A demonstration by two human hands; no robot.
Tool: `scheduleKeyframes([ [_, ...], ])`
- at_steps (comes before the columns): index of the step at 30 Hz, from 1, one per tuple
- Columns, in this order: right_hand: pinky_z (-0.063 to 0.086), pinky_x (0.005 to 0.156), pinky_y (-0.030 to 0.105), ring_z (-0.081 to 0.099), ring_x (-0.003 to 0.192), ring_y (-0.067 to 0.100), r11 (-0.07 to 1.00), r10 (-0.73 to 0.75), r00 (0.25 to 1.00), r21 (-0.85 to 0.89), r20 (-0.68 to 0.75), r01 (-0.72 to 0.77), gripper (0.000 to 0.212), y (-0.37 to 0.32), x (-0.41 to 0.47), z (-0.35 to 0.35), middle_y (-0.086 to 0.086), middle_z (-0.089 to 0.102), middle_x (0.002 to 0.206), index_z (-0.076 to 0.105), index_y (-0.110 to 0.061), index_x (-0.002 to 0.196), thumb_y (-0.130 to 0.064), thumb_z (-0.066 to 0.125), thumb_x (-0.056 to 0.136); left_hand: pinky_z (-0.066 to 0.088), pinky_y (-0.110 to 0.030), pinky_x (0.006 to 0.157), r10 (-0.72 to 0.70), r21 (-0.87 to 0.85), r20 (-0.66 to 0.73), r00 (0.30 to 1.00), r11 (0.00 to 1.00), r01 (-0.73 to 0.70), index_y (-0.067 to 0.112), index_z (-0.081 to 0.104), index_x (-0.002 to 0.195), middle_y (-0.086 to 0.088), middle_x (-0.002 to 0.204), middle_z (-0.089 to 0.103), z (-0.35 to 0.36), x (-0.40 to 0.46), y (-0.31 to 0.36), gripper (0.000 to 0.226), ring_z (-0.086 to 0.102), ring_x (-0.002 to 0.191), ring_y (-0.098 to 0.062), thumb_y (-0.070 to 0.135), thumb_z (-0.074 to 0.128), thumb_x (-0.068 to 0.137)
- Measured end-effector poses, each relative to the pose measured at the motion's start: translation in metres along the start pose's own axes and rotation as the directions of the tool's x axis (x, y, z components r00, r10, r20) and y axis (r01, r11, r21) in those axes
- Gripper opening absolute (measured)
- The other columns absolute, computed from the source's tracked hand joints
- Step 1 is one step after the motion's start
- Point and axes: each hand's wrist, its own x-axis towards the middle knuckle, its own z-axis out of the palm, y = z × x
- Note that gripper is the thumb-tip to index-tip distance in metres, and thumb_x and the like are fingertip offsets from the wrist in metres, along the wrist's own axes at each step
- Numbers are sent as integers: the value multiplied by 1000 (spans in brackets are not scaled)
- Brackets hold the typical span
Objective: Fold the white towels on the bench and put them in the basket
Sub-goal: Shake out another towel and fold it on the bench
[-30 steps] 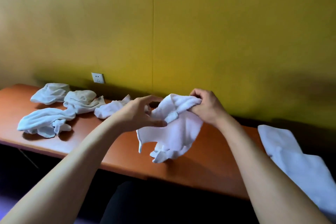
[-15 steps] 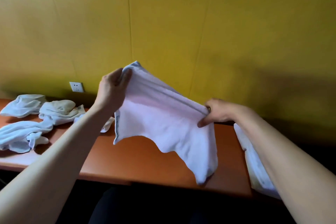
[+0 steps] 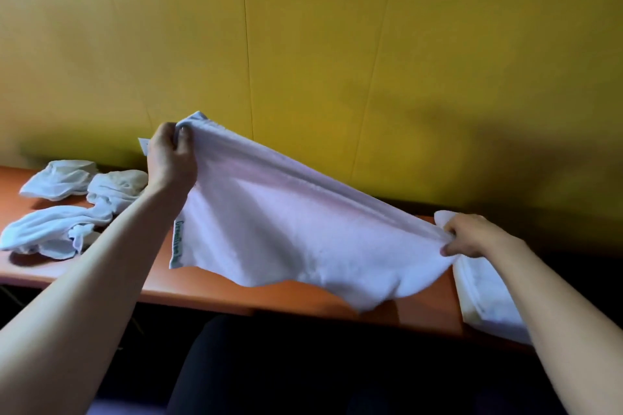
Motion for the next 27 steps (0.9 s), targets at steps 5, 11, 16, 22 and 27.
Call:
scheduleKeyframes([
  [5, 55, 62, 31, 70, 60, 20, 972, 206, 964, 151, -167, -182, 14, 49, -24, 31, 7, 70, 70, 66, -16, 82, -25, 63, 92, 30, -29, 68, -34, 33, -14, 999, 999, 34, 11, 52, 92, -9, 82, 50, -25, -13, -30, 18, 42, 81, -19, 19, 42, 105],
  [11, 56, 70, 43, 66, 85, 44, 935, 322, 716, 326, -620, -138, 18, 54, -40, 16, 23, 69, 96, 71, -15, 97, -12, 54, 92, 29, -25, 72, -40, 20, -32, 999, 999, 40, 24, 44, 86, -10, 90, 49, -32, -34, -57, 20, 42, 86, -18, 20, 39, 105],
  [16, 62, 54, 45, 72, 54, 27, 531, 531, 779, 848, -334, 2, 23, 41, -8, 6, 15, 72, 68, 71, -16, 98, -8, 50, 94, 45, -35, 76, -166, 147, 38, 985, 976, 158, 12, 60, 88, -12, 82, 58, -14, -21, -96, 19, 52, 82, -26, 20, 48, 100],
  [22, 53, 42, 22, 70, 52, 12, 86, 589, 797, 991, -133, 102, 25, 21, 95, 57, 20, 64, 95, 56, -18, 79, 3, 56, 93, 48, -41, 92, -343, 289, -3, 939, 899, 329, 15, 75, 109, -19, 107, 70, 48, -15, -150, 30, 64, 103, -37, 34, 57, 93],
  [27, 59, 63, 35, 72, 87, 37, -32, 641, 767, 999, 5, 21, 20, 17, 180, 106, 13, 65, 78, 60, -13, 78, -1, 58, 93, 60, -44, 84, -550, 198, -4, 835, 818, 540, 26, 69, 99, -15, 79, 72, 115, 2, -197, 26, 74, 72, -35, 47, 56, 91],
])
